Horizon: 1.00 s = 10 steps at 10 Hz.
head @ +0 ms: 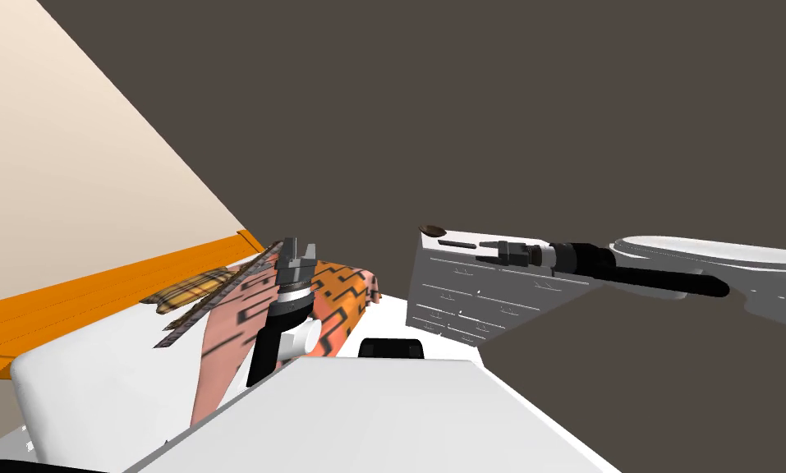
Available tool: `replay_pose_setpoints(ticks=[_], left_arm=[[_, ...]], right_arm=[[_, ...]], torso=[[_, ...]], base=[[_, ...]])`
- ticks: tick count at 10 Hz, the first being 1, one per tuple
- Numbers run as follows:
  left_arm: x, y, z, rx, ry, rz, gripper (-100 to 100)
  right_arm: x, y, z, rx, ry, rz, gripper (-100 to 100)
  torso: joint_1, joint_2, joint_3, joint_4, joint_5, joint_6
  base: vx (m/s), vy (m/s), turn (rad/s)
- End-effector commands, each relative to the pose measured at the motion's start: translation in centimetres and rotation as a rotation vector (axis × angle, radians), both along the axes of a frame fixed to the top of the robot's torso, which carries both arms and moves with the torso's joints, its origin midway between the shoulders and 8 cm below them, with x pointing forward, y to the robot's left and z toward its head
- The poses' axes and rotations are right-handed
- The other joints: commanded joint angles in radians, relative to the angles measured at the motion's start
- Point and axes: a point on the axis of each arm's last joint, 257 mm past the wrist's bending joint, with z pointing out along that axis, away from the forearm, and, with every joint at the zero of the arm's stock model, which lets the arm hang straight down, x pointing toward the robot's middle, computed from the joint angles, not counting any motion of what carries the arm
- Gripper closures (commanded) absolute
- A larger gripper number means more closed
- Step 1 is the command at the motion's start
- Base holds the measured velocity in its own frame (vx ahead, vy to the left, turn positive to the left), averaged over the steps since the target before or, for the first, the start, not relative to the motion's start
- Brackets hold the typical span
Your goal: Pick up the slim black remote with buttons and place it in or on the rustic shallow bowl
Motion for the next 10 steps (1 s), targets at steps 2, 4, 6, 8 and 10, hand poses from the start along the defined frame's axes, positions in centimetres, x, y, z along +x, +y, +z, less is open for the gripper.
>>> replay_pose_setpoints(ticks=[2, 4, 6, 8, 10], left_arm=[[0.0, 0.0, 0.0, 0.0, 0.0, 0.0, 0], [0.0, 0.0, 0.0, 0.0, 0.0, 0.0, 0], [0.0, 0.0, 0.0, 0.0, 0.0, 0.0, 0], [0.0, 0.0, 0.0, 0.0, 0.0, 0.0, 0], [0.0, 0.0, 0.0, 0.0, 0.0, 0.0, 0]], right_arm=[[0.2, 0.1, 0.2, -0.065, 0.036, 0.03, -100], [0.4, 0.1, 0.3, -0.12, 0.071, 0.055, -100], [0.7, 0.8, 0.6, -0.161, 0.08, 0.08, -100], [0.9, 0.9, 0.6, -0.218, 0.118, 0.104, -100], [1.0, 1.1, 0.7, -0.275, 0.157, 0.127, -100]], torso=[[0.0, 0.0, 0.0, 0.0, 0.0, 0.0], [0.0, 0.0, 0.0, 0.0, 0.0, 0.0], [0.0, 0.0, 0.0, 0.0, 0.0, 0.0], [0.0, 0.0, 0.0, 0.0, 0.0, 0.0], [0.0, 0.0, 0.0, 0.0, 0.0, 0.0]], base=[[0.008, -0.013, 0.054], [0.014, -0.027, 0.111], [0.007, -0.022, 0.028], [0.005, -0.022, 0.095], [0.01, -0.031, 0.106]])
